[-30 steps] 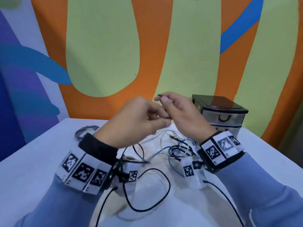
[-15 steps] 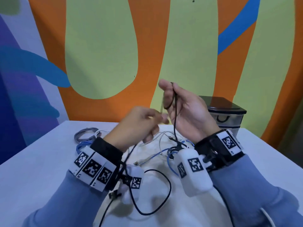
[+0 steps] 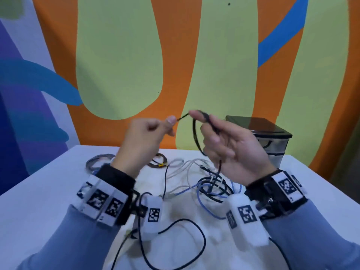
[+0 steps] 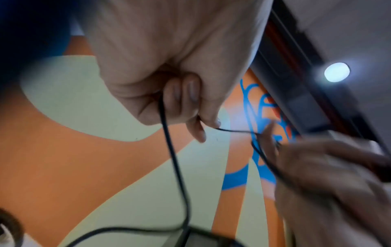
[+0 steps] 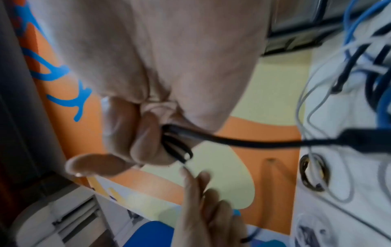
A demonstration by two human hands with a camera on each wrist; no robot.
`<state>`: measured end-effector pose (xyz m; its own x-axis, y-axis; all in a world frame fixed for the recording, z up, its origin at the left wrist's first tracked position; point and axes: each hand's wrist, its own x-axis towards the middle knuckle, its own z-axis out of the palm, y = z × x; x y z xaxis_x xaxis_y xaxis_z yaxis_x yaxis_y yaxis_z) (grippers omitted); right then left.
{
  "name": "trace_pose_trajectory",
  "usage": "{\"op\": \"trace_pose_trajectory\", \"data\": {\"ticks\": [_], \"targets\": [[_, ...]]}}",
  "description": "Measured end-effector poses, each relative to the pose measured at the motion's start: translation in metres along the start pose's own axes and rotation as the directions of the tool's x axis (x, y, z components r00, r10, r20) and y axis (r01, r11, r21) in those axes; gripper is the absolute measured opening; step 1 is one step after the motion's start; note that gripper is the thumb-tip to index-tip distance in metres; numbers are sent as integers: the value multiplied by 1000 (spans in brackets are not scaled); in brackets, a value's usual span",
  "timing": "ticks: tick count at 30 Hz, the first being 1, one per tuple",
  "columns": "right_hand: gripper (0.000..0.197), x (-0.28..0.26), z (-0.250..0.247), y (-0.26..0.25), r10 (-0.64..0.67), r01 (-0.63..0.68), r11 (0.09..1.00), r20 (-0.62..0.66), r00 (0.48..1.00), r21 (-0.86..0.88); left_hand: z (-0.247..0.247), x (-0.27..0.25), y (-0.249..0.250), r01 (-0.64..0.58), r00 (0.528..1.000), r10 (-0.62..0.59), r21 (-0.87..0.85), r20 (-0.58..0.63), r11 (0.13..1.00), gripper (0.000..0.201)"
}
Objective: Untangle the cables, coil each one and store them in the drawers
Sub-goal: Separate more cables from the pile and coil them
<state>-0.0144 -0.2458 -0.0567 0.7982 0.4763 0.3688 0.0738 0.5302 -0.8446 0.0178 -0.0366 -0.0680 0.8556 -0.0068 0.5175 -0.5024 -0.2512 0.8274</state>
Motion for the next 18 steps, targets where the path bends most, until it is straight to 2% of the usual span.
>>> {"op": "trace_pose_trajectory", "data": {"ticks": [1, 2, 4, 6, 7, 8, 9, 10, 11, 13, 15, 18], "targets": [[41, 3, 1, 1, -84, 86, 996, -78, 993, 27, 10, -5, 3, 27, 993, -35, 73, 111, 997, 43], [41, 7, 1, 3, -153, 159, 987, -166, 974, 23, 19, -12, 7, 47, 966, -78, 126, 246, 991, 41], [36, 13, -4, 12, -261, 244, 965, -314, 913, -93, 33, -24, 14, 50, 862, -134, 181, 489, 982, 29], [33, 16, -12, 20, -350, 213, 913, -398, 848, -348, 36, -31, 18, 0, 781, -145, 232, 608, 973, 18], [33, 16, -17, 22, -401, 148, 837, -405, 822, -527, 32, -31, 20, -15, 763, -141, 236, 631, 972, 16], [34, 14, -22, 23, -433, 49, 716, -387, 814, -696, 27, -29, 22, -6, 764, -133, 213, 631, 977, 16], [33, 11, -25, 23, -420, -58, 589, -366, 830, -806, 21, -26, 24, 24, 784, -122, 167, 609, 986, 19], [30, 9, -25, 23, -352, -142, 511, -357, 865, -848, 14, -22, 24, 51, 816, -104, 110, 568, 993, 22], [28, 6, -24, 23, -254, -189, 505, -354, 900, -842, 8, -17, 23, 61, 853, -84, 61, 516, 996, 24], [32, 4, -22, 21, -57, -206, 603, -299, 952, -771, -3, -8, 17, 61, 915, -60, 11, 399, 998, 27], [37, 3, -14, 18, 93, -208, 725, -205, 974, -657, -13, -3, 11, 43, 960, -32, -34, 279, 998, 32], [32, -2, -7, 10, 180, -192, 919, -68, 981, -343, -15, -1, 8, -31, 989, 47, -115, 141, 993, 38]]}}
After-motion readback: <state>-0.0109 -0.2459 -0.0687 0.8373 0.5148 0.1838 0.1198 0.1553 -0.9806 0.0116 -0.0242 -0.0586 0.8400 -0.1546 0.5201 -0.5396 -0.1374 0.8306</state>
